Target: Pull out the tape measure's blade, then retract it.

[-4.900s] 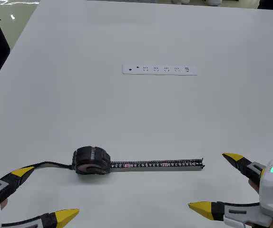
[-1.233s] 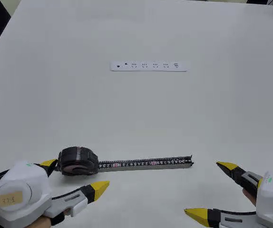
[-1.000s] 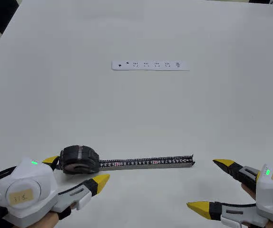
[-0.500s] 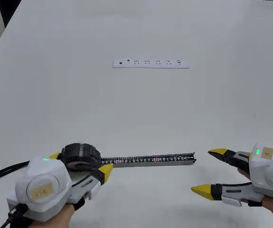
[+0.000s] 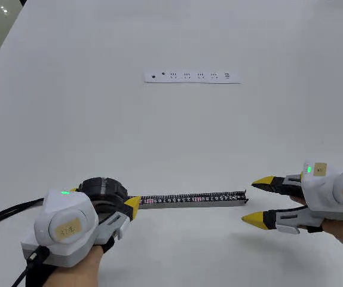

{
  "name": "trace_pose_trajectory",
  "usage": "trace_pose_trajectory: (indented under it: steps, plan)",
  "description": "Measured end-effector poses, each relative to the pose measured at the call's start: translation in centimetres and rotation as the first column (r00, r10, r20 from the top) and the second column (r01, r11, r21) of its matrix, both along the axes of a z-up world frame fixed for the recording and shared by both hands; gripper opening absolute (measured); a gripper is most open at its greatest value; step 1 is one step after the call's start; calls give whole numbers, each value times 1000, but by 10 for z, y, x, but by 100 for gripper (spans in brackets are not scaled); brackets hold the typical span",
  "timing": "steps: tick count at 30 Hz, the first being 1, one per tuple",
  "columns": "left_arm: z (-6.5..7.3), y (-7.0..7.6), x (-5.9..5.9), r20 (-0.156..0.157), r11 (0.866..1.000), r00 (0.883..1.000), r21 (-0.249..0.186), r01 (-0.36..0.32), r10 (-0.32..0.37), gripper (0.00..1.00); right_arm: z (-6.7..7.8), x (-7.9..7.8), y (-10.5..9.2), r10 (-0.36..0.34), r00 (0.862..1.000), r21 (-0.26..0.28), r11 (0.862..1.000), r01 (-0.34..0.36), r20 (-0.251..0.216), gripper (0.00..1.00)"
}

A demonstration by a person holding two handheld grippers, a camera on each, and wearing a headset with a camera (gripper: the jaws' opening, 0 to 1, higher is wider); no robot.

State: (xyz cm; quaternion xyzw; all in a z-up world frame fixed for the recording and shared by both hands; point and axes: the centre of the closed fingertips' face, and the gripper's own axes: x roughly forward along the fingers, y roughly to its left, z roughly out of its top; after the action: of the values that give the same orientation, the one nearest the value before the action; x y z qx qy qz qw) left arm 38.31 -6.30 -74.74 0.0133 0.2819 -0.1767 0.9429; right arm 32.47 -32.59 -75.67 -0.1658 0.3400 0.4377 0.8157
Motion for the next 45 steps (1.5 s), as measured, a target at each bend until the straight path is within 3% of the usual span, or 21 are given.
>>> trace_pose_trajectory:
  steps: [3, 5, 7, 9, 12, 13, 17, 18, 20, 22, 31, 35, 45]
  plan:
    - [1, 1, 2, -8, 999, 1000, -27, -24, 23, 67, -2, 5, 0, 57, 998, -29, 998, -58, -9, 41]
    - [0, 2, 4, -11, 999, 1000, -21, -29, 29, 66, -3, 8, -1, 67, 998, -37, 997, -67, -11, 39]
    - [-3, 5, 6, -20, 999, 999, 22, -27, 27, 62, -5, 11, -1, 80, 997, -40, 996, -81, -19, 36]
    - [-2, 5, 7, -29, 999, 999, -9, -42, 42, 61, -8, 12, -1, 114, 993, -60, 991, -116, -26, 34]
    - [-4, 6, 7, -27, 999, 999, 19, -33, 33, 60, -11, 13, 0, 134, 990, -75, 988, -137, -36, 32]
    - [-4, 5, 7, -31, 999, 999, -5, -44, 44, 60, -13, 14, 0, 145, 989, -81, 986, -147, -37, 31]
    - [-5, 6, 8, -32, 999, 998, 6, -48, 48, 60, -19, 14, 1, 165, 985, -89, 982, -169, -49, 27]
    - [-6, 6, 9, -34, 999, 998, 6, -50, 50, 60, -23, 14, -2, 187, 981, -115, 975, -192, -52, 26]
    - [-6, 7, 9, -37, 999, 998, 13, -52, 52, 58, -23, 15, 0, 152, 986, -84, 984, -157, -63, 24]
    - [-6, 7, 10, -41, 998, 998, 8, -54, 55, 58, -27, 14, -1, 178, 982, -108, 977, -183, -56, 23]
    - [-8, 7, 10, -43, 998, 997, 9, -56, 56, 58, -35, 13, -7, 200, 976, -121, 970, -209, -81, 17]
    - [-8, 7, 10, -46, 999, 997, 5, -54, 54, 58, -34, 14, -7, 201, 976, -111, 971, -209, -85, 14]
    - [-9, 8, 11, -59, 998, 996, 1, -60, 60, 59, -33, 14, -2, 255, 965, -130, 956, -261, -66, 14]
